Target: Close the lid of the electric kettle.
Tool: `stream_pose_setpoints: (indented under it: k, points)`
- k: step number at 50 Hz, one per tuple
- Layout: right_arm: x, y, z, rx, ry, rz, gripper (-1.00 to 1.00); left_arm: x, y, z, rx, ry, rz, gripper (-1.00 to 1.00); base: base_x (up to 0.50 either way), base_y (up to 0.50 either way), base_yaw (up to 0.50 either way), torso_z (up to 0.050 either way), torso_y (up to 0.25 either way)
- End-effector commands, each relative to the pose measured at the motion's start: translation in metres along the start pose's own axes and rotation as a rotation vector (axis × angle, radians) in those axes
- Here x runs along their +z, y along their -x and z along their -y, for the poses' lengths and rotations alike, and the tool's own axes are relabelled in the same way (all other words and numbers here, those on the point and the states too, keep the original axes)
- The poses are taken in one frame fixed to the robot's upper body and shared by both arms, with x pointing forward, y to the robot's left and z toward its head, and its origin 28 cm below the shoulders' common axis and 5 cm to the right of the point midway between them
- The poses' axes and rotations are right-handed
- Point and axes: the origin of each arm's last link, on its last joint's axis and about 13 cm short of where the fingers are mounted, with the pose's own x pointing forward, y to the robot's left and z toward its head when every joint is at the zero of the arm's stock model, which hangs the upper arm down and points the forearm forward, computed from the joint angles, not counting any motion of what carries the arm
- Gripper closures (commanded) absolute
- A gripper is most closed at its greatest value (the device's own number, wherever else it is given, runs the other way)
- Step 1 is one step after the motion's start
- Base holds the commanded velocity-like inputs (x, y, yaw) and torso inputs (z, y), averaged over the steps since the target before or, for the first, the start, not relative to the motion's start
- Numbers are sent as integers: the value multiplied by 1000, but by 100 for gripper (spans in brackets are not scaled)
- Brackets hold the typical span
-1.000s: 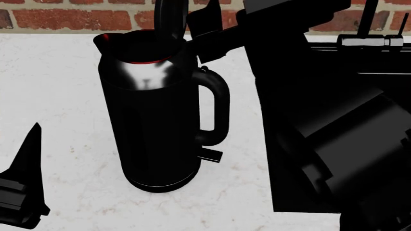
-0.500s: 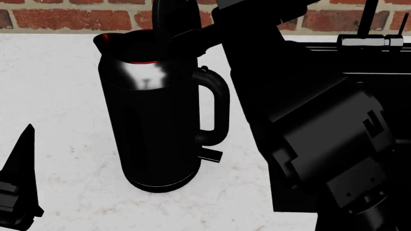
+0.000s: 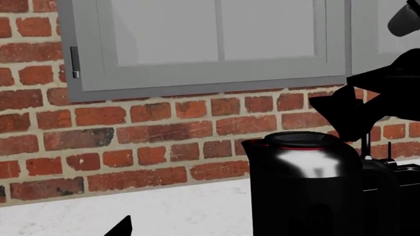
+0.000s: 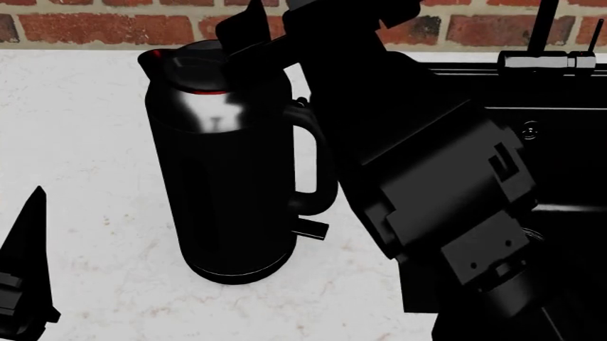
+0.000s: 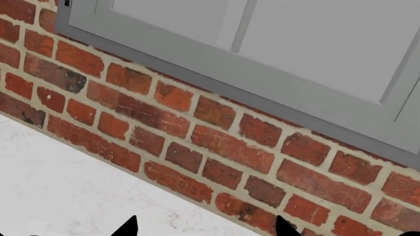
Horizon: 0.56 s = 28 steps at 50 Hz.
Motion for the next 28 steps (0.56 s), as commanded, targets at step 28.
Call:
stream_pose_setpoints:
  k: [28]
  points:
    - [12,65,6,-4,-30,99,-100,-4,-1,2,-6,6,-10,-100,0,0,0,0,0]
